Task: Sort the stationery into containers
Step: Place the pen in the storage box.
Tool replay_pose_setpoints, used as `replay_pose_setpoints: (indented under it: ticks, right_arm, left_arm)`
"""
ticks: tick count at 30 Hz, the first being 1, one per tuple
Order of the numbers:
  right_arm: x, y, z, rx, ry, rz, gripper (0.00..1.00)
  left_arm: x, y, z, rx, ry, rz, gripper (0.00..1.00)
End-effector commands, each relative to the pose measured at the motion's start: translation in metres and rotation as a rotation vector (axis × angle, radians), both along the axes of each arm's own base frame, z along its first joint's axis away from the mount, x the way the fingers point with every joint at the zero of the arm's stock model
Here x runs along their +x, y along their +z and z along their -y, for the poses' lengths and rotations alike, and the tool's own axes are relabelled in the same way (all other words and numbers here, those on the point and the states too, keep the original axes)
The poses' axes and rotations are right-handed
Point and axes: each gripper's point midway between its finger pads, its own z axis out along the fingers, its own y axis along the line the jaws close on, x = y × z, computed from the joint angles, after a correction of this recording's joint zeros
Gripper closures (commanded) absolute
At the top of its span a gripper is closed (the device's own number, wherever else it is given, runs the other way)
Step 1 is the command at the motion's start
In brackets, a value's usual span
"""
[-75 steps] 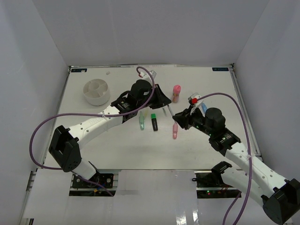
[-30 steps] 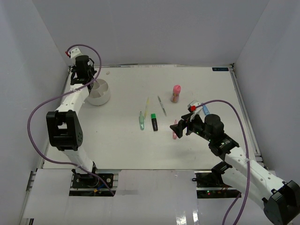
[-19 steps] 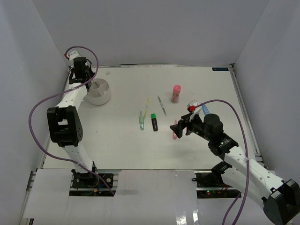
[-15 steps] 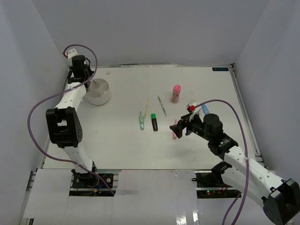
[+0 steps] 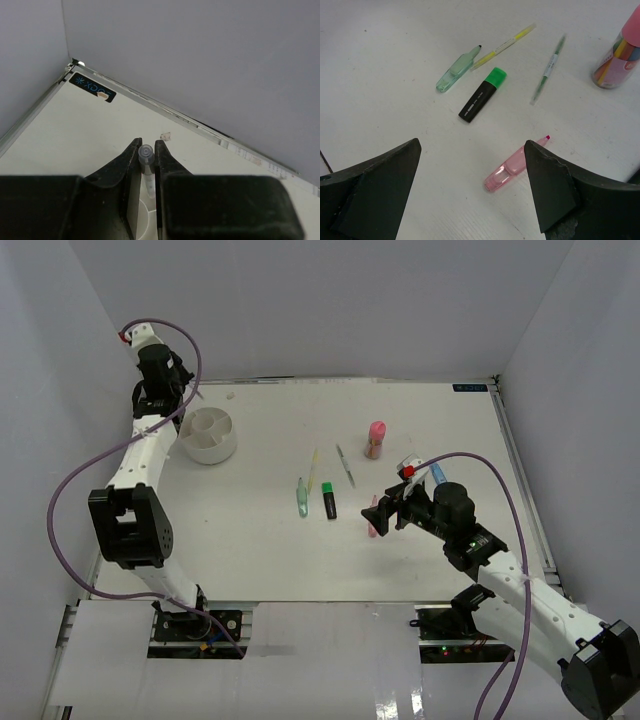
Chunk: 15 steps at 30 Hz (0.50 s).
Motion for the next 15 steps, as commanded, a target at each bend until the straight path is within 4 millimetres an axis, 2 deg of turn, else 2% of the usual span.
replay_pose_setpoints:
  ticks: [1, 9, 15]
  right_arm:
    - [0.003, 0.015, -0.004, 0.024, 0.016, 0.059, 0.10]
    - [0.004, 0.011, -0.005, 0.019, 0.018, 0.054, 0.10]
    - [0.004, 0.010, -0.005, 0.016, 0.020, 0.051, 0.10]
  left_arm:
    - [0.008, 0.014, 0.014, -0.031, -0.068, 0.044, 0.76]
    - [0.024, -0.031, 0.015, -0.039, -0.082, -0.041, 0.75]
    - [0.033, -0.064, 0.021, -0.063, -0.109, -0.097, 0.67]
